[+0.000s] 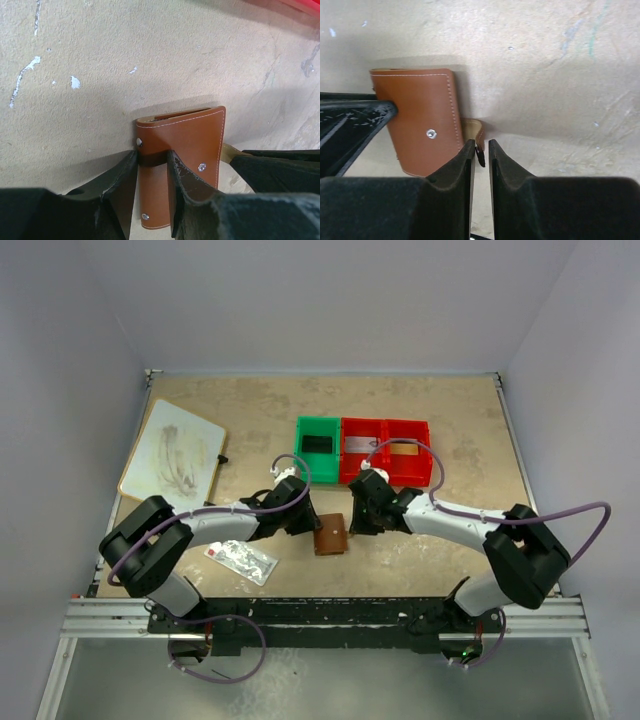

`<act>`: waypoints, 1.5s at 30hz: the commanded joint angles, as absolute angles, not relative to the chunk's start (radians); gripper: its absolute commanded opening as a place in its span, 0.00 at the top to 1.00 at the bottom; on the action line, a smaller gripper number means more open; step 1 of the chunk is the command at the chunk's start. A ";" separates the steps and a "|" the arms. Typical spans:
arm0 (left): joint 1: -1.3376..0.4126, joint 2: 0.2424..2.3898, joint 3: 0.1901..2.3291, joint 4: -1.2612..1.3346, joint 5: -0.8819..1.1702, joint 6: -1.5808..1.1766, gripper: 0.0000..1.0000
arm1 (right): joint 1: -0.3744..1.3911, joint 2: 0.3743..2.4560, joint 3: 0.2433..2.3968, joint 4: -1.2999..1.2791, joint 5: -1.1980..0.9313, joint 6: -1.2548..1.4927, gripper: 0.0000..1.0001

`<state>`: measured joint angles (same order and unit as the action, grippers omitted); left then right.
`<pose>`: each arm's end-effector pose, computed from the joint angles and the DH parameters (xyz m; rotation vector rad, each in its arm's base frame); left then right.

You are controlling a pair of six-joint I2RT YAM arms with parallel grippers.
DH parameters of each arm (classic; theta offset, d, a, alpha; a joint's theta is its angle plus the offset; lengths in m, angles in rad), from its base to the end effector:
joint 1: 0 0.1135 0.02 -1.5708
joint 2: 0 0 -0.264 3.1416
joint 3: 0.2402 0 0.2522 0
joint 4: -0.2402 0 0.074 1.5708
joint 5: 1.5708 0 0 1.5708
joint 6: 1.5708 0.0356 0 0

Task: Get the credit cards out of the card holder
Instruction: Open the card holder at the center of the board.

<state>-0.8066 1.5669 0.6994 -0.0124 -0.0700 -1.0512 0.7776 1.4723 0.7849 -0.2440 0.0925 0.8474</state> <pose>0.2045 -0.2098 0.1451 -0.3481 2.5651 -0.6919 0.2066 0.1988 0.1793 0.1298 2.5820 0.5390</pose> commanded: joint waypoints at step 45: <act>-0.805 1.253 0.550 -0.406 -0.029 -1.020 0.60 | 0.850 1.355 0.907 -0.196 0.035 0.849 0.94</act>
<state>-0.8070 1.2434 0.5159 -0.2348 -0.0620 -1.0290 0.8467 1.3552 0.8509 -0.2096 0.0326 0.8299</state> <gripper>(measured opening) 0.397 0.077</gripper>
